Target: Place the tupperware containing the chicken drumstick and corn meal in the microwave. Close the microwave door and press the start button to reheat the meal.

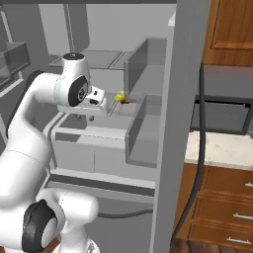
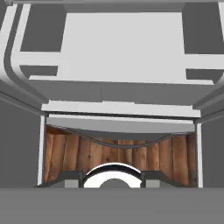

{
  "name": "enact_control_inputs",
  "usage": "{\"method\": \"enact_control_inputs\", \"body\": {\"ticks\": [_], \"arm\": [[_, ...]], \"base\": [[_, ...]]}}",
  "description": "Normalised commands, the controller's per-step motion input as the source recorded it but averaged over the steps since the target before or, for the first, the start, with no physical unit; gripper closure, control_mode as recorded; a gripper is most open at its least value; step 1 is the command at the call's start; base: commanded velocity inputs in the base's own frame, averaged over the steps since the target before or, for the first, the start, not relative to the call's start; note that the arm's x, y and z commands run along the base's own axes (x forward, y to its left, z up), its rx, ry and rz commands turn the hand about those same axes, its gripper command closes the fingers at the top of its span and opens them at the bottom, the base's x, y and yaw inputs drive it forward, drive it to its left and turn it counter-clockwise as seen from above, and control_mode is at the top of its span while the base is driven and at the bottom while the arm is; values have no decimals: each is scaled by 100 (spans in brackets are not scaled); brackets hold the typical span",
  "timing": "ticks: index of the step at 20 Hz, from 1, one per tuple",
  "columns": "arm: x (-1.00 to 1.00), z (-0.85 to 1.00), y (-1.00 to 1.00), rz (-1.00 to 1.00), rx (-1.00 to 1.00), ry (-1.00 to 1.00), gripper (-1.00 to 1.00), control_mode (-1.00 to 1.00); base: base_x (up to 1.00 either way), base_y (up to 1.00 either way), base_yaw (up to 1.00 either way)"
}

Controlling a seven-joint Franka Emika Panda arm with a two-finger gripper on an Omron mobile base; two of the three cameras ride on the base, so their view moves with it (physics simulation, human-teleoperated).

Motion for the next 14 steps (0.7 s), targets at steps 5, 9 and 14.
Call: {"method": "enact_control_inputs", "body": {"ticks": [5, 9, 14], "arm": [[-1, 0, 0, -3, 0, -26, -100, -100], [3, -10, 0, -11, 0, -32, -100, -100], [27, -12, -10, -10, 9, -13, -100, -100]], "base": [[0, 0, 0], [0, 0, 0], [0, 0, 0]]}}
